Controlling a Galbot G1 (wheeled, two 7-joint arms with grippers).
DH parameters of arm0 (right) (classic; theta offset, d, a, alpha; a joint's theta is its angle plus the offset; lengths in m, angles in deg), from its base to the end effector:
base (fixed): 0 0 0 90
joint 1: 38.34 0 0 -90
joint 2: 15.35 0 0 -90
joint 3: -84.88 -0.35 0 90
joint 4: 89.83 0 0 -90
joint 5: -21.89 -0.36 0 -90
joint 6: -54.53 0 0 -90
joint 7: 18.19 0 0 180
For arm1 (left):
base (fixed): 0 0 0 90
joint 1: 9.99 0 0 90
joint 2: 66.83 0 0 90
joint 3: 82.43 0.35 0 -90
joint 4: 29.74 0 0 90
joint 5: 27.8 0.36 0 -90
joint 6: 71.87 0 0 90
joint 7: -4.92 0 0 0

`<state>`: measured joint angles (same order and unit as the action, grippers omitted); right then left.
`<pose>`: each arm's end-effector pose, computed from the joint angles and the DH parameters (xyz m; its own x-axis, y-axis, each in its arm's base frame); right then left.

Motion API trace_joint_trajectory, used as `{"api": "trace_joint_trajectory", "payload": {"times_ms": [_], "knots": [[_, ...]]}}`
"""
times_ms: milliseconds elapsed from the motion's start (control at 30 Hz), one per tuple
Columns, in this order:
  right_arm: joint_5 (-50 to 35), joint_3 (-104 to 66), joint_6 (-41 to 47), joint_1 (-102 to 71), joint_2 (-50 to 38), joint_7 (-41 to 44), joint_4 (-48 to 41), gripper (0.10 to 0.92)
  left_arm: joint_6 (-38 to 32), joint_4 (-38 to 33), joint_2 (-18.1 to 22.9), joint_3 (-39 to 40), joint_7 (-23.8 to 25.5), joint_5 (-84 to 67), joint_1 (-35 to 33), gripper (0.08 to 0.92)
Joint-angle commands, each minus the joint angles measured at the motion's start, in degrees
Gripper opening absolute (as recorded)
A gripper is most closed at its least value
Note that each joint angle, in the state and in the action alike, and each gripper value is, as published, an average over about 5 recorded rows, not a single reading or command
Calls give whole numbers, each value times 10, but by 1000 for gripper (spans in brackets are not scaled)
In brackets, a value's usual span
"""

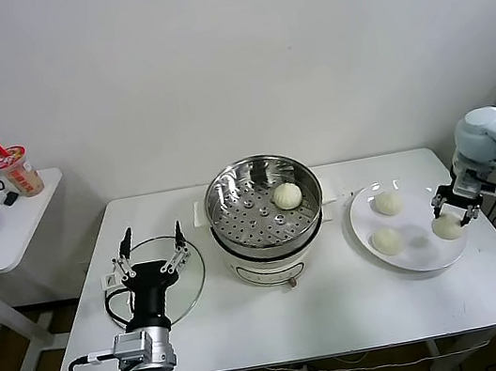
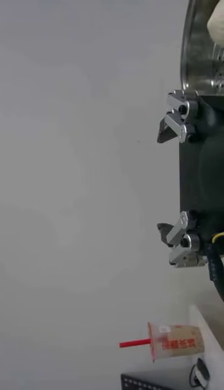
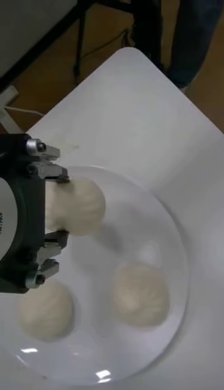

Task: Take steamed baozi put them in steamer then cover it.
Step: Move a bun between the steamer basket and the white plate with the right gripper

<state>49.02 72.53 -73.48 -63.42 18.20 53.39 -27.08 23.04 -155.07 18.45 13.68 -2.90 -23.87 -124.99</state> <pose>0.5227 -0.2563 -0.1691 -0.0217 0.1216 0.9923 -0.6816 -0.7279 0.0743 0.2039 -0.0195 -0.2538 -0.9949 -0.0083 -0.1008 -0.0168 0.9964 0.0836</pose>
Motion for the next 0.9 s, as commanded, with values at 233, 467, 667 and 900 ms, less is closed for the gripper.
{"api": "trace_joint_trajectory", "payload": {"times_ms": [233,467,667,900], "knots": [[56,-66,-1,-74,20,-2,-10,551,-1,6,1,-1,0,3,2,823],[49,-65,4,-80,27,-5,-12,551,-1,10,1,-1,0,3,5,823],[50,-66,4,-83,26,-7,-13,551,-1,13,1,0,0,4,7,823],[52,-64,6,-84,22,-10,-9,622,-1,14,3,2,0,5,8,823]]}}
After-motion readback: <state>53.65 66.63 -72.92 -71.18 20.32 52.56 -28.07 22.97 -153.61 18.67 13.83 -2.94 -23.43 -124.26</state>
